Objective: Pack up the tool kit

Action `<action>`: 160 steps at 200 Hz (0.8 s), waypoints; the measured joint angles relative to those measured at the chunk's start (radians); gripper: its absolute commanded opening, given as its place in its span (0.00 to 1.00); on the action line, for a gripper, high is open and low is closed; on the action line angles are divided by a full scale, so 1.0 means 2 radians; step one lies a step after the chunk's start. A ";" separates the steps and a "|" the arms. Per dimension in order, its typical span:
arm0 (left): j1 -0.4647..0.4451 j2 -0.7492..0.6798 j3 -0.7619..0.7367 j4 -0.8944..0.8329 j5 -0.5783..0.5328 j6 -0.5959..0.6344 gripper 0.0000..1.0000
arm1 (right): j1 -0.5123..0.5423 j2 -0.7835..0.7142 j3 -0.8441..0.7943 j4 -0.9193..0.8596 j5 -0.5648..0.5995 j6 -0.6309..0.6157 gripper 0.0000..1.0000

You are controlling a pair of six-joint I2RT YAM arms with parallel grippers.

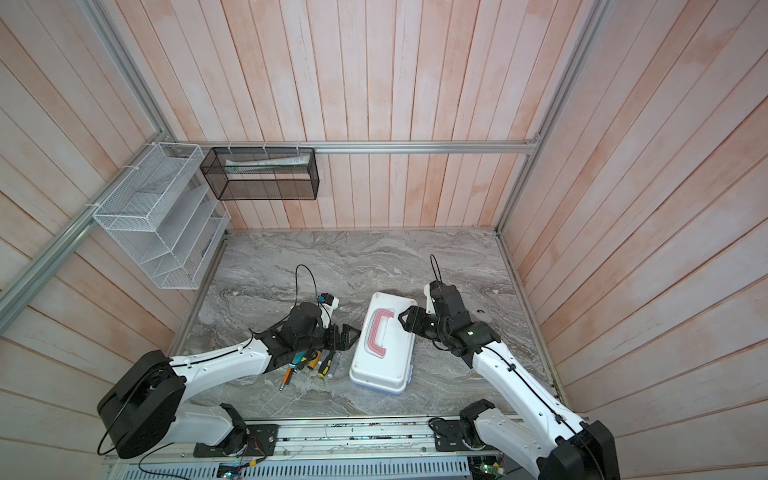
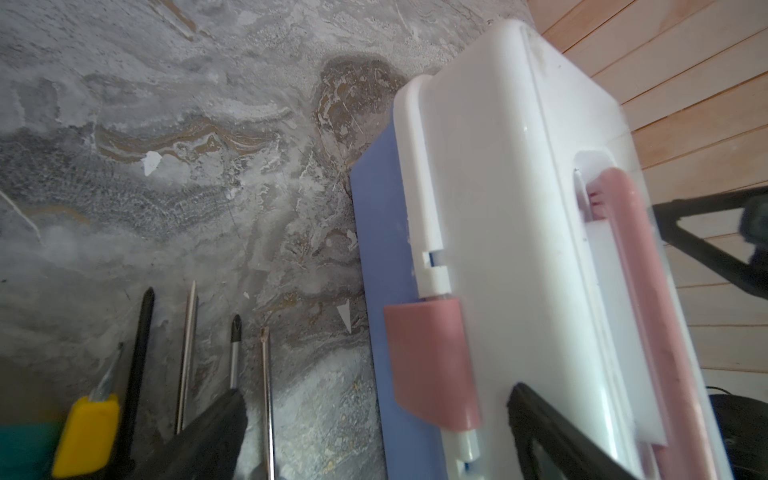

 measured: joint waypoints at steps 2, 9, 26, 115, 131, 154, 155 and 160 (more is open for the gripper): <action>0.000 0.001 0.000 0.000 0.000 0.000 1.00 | 0.000 0.002 0.000 0.001 0.000 0.000 0.61; 0.000 0.004 0.000 0.000 -0.001 0.000 1.00 | -0.002 0.015 0.003 0.005 0.000 -0.002 0.61; 0.000 0.014 0.003 -0.001 -0.001 0.000 1.00 | -0.003 0.049 0.018 0.011 -0.002 -0.011 0.61; -0.001 0.029 0.031 -0.009 -0.043 0.006 1.00 | 0.023 0.135 0.220 -0.102 0.083 -0.093 0.60; -0.001 0.020 0.031 -0.026 -0.059 0.007 1.00 | 0.075 0.141 0.258 -0.151 0.123 -0.092 0.60; 0.001 -0.014 0.024 -0.041 -0.083 0.007 1.00 | 0.165 0.171 0.312 -0.219 0.183 -0.077 0.60; 0.001 -0.017 0.022 -0.041 -0.084 0.006 1.00 | 0.168 0.173 0.314 -0.221 0.185 -0.077 0.60; 0.002 -0.028 0.018 -0.043 -0.089 0.005 1.00 | 0.185 0.182 0.325 -0.236 0.197 -0.071 0.60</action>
